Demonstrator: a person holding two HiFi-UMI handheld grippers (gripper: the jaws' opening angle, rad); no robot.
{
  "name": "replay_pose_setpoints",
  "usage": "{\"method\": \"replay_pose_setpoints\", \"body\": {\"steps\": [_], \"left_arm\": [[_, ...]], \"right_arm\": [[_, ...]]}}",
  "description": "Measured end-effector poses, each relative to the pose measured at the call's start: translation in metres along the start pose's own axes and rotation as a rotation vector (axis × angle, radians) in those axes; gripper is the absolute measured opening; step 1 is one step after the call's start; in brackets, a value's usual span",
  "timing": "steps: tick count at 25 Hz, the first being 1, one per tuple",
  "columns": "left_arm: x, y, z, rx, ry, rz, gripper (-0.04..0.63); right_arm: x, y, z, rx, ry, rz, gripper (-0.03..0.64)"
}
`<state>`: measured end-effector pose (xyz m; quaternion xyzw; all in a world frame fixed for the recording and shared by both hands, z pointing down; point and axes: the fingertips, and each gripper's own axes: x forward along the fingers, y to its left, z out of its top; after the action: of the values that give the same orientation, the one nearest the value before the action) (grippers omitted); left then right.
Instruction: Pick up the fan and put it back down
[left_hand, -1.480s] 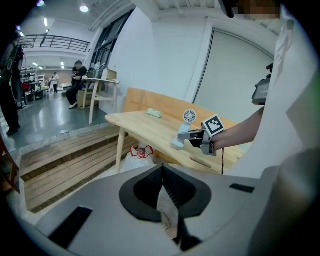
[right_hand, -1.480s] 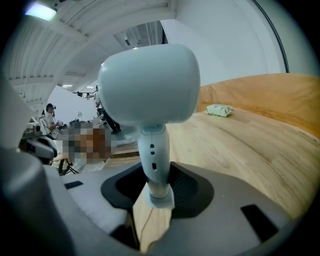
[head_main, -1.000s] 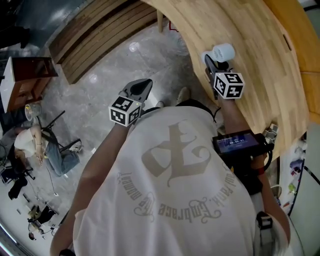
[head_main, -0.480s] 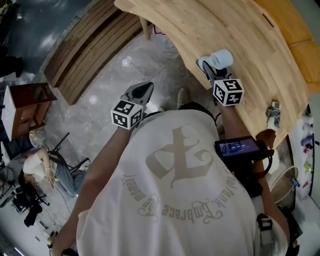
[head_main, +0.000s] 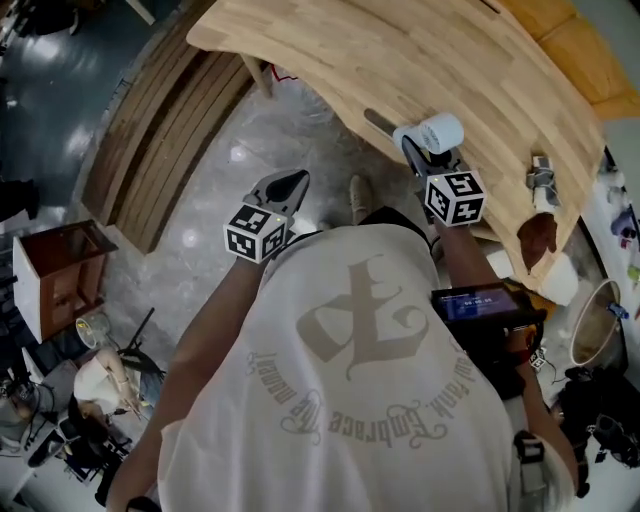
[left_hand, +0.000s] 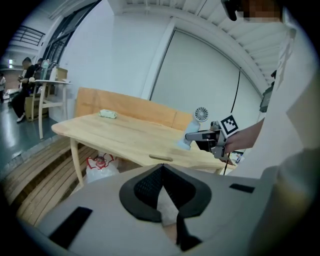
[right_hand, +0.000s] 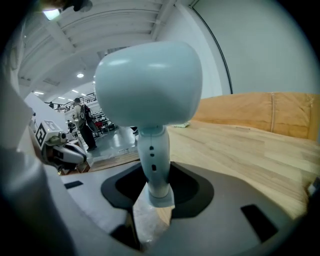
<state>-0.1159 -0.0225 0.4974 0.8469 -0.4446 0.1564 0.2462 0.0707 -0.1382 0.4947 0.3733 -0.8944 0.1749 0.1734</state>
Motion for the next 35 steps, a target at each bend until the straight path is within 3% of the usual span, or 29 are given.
{"method": "replay_pose_setpoints", "body": {"steps": [12,35], "left_arm": [[0.028,-0.028,0.004,0.069,0.022,-0.117,0.011],[0.053,-0.027,0.011,0.066,0.042,-0.119,0.011]], "right_arm": [[-0.061,-0.008,-0.029,0.041,-0.012,-0.111,0.149],[-0.068,-0.017,-0.041,0.023,0.002,-0.123,0.149]]}}
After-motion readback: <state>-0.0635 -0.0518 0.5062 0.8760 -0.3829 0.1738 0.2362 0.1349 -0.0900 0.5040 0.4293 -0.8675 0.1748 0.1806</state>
